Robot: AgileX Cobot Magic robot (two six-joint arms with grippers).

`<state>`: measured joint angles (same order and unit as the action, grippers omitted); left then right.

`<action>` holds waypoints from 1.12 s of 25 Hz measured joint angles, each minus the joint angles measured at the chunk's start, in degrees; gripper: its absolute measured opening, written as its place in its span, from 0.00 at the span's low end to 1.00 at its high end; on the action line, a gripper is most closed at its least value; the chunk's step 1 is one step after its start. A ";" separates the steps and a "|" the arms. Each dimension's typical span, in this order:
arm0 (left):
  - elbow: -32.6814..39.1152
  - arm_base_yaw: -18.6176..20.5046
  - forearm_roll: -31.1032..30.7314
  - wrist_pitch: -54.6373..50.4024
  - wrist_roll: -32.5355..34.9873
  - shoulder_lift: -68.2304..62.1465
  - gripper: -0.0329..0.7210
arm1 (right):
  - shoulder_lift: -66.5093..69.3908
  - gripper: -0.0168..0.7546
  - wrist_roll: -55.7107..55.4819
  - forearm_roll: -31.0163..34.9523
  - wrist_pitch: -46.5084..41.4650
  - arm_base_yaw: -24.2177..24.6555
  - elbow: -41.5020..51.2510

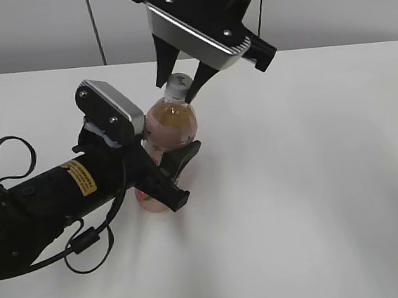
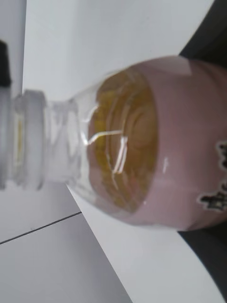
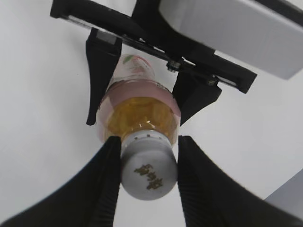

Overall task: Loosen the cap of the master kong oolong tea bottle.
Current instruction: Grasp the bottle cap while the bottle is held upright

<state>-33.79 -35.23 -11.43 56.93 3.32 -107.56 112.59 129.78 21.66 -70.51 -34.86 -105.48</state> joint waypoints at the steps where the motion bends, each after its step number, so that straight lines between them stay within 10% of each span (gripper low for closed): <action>1: 0.00 0.00 0.05 0.00 0.00 0.00 0.61 | 0.07 0.38 2.67 0.00 0.00 0.00 0.00; 9: 0.06 0.26 -0.01 0.24 -0.06 0.00 0.61 | 0.39 0.38 19.21 -0.87 0.07 0.10 -0.11; 28: 0.08 0.26 -0.67 2.63 -0.56 0.00 0.61 | -0.32 0.39 20.30 -4.13 -0.47 0.10 -1.74</action>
<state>-33.70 -34.97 -12.10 59.55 2.76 -107.56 112.28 150.08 17.53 -70.98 -34.76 -107.22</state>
